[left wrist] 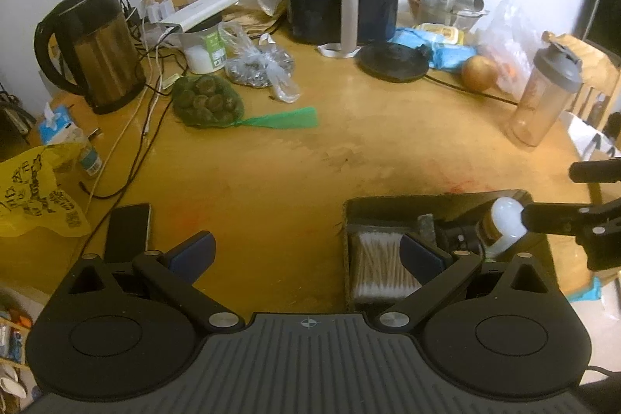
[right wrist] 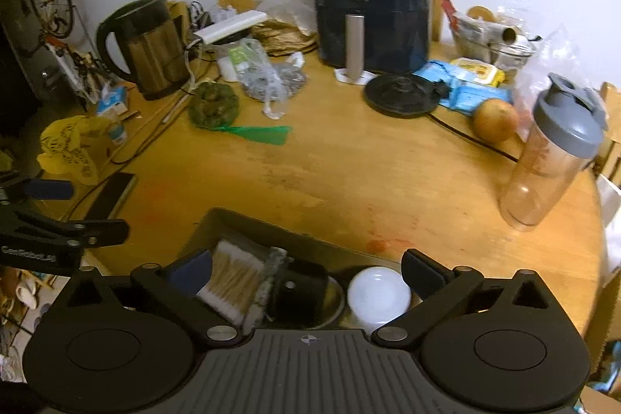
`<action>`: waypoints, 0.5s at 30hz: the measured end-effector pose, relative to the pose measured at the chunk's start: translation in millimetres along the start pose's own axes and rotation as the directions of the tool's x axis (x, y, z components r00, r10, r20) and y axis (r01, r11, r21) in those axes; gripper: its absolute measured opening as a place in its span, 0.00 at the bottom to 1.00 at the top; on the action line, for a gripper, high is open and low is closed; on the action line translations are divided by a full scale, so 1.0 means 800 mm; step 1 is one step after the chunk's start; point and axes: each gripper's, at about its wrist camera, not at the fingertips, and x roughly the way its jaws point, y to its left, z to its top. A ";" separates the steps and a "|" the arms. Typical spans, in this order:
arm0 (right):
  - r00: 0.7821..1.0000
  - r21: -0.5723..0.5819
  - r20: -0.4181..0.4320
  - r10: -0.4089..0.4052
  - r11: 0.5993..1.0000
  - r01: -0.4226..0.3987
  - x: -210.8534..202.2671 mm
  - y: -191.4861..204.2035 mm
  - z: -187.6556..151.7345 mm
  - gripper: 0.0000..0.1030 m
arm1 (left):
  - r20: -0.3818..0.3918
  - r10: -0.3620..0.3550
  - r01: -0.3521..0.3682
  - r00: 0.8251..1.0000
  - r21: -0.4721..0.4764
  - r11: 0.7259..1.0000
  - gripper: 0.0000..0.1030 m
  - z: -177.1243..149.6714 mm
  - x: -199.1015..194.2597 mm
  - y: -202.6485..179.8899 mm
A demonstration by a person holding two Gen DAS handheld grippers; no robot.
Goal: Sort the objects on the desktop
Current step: 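Release the marble strip into the box with left while right drops the black tube in, then withdraw both open grippers from above the box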
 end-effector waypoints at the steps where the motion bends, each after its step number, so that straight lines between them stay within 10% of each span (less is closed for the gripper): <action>1: 1.000 0.006 0.001 -0.010 1.000 0.010 -0.001 -0.002 -0.001 1.00 | -0.003 -0.005 0.005 1.000 0.006 1.000 1.00 0.001 0.000 -0.002; 15: 0.966 0.046 0.094 -0.241 0.970 0.237 -0.024 -0.026 -0.002 1.00 | -0.005 -0.068 0.068 0.998 0.075 0.995 1.00 0.016 -0.004 -0.032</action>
